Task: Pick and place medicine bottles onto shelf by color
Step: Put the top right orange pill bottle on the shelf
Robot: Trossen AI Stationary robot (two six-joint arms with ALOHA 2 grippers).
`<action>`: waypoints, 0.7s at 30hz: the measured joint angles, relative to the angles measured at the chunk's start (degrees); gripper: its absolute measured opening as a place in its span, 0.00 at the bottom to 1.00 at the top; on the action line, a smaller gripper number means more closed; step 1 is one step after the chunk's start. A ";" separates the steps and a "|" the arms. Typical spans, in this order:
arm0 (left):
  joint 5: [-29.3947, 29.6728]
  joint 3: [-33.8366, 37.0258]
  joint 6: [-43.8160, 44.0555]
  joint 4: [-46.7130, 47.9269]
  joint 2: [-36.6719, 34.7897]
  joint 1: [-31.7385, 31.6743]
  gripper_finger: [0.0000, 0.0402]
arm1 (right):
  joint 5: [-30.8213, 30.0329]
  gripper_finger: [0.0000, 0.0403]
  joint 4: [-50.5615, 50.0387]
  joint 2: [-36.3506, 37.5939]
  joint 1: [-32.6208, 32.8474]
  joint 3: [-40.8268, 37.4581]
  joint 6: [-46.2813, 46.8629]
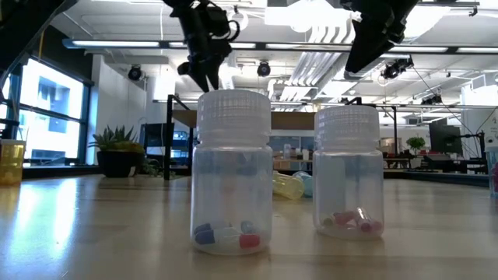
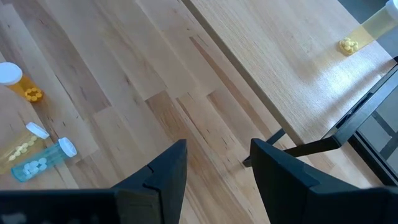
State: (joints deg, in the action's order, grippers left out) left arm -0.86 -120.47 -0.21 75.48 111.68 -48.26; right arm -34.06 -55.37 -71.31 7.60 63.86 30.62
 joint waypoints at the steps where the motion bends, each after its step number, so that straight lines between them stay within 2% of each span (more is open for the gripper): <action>1: 0.00 -0.78 -0.02 0.62 0.00 0.07 0.51 | 0.00 0.42 0.00 0.00 0.00 0.00 0.00; 10: 0.00 -4.21 -2.47 9.03 -1.56 1.15 0.51 | 0.00 0.42 0.00 0.00 0.00 -0.02 0.01; 21: -0.09 -2.92 -3.45 7.12 -7.94 7.71 0.50 | 0.01 0.42 0.00 0.00 0.01 -0.02 0.43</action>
State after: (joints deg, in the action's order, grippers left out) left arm -0.95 -123.39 -3.66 82.60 103.74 -40.55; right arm -34.05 -55.37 -71.31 7.61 63.83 31.05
